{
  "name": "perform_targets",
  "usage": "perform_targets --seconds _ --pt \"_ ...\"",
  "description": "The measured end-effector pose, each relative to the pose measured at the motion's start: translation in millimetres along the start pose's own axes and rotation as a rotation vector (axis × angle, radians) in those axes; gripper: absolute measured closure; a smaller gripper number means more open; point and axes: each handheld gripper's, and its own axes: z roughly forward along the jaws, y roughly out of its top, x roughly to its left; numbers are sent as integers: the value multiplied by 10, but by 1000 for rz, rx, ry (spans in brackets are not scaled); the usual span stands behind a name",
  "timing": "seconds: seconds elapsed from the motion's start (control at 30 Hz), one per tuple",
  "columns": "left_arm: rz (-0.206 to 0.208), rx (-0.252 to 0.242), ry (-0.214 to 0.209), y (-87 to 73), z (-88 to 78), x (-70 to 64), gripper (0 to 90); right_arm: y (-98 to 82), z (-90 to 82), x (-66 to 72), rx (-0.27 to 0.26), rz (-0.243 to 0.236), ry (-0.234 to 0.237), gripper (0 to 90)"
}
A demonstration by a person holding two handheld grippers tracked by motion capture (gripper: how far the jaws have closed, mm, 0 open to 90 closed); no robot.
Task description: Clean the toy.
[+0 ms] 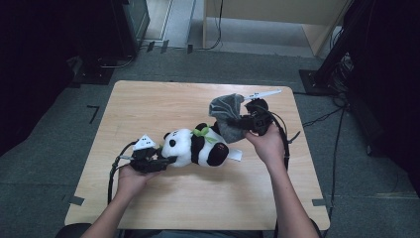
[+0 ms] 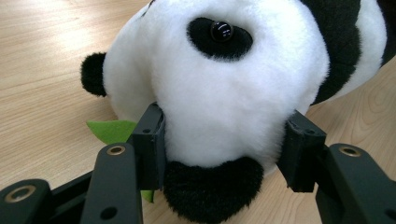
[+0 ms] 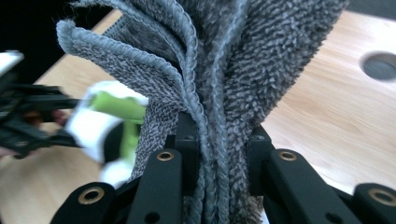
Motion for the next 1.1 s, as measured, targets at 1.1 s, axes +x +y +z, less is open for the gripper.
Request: perform_targets --seconds 1.1 --pt "-16 -1 11 3 -9 -10 464 -666 1054 1173 -40 -180 35 754"
